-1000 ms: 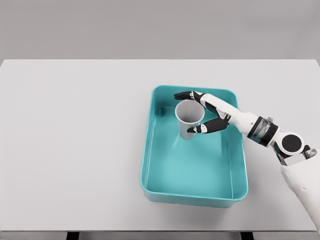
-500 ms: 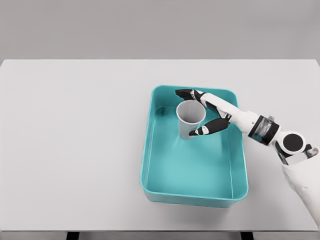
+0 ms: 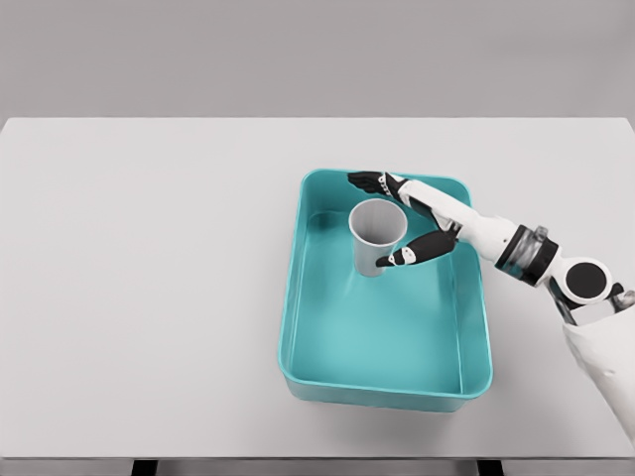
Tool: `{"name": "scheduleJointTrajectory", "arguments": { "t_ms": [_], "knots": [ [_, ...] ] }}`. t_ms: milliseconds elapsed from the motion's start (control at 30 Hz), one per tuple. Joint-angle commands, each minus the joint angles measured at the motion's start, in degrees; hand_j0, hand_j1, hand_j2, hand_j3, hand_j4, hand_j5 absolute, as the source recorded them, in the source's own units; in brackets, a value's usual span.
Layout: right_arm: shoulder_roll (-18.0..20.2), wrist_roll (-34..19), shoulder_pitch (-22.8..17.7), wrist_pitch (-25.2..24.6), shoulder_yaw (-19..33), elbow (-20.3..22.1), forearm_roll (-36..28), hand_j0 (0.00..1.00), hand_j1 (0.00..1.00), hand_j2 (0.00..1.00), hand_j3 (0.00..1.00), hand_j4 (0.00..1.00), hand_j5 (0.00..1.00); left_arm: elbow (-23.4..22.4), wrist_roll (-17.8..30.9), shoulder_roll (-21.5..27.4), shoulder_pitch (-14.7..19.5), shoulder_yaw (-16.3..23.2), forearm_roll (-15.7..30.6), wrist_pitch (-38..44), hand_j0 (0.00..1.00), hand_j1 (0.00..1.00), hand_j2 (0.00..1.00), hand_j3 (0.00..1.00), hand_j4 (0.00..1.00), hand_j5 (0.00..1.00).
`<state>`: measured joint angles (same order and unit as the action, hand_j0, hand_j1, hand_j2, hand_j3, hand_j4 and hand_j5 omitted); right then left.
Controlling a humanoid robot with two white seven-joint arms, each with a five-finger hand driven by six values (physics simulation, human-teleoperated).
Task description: Put the paper cup into the basket with your right arm
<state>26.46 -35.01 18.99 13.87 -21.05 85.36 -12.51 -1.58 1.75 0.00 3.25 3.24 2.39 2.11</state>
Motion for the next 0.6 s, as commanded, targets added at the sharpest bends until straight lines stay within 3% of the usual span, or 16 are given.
{"name": "scheduleJointTrajectory", "arguments": {
  "t_ms": [0,300,467,567],
  "knots": [
    [0.78,0.01,0.0,-0.16,0.04,1.38,-0.59,0.98,0.98,0.98,0.98,0.98,0.98,0.0,0.01,0.0,0.0,0.01,-0.02,0.0,1.0,1.0,1.0,1.0,1.0,1.0],
    [4.56,0.01,-0.26,-0.25,2.33,6.04,-1.47,0.98,0.98,0.98,0.98,0.98,0.98,0.0,0.01,0.0,0.09,0.01,-0.02,0.0,1.0,1.0,1.0,1.0,1.0,1.0],
    [14.32,0.01,-5.71,-0.07,10.85,14.92,-11.65,0.98,0.98,0.98,0.98,0.98,0.98,0.0,0.01,0.0,0.09,0.01,-0.02,0.0,1.0,1.0,1.0,1.0,1.0,1.0],
    [17.13,0.01,-7.91,0.19,14.63,15.01,-14.12,0.98,0.98,0.98,0.98,0.98,0.98,0.0,0.01,0.0,0.0,0.01,-0.02,0.0,1.0,1.0,1.0,1.0,1.0,1.0]
  ]
}}
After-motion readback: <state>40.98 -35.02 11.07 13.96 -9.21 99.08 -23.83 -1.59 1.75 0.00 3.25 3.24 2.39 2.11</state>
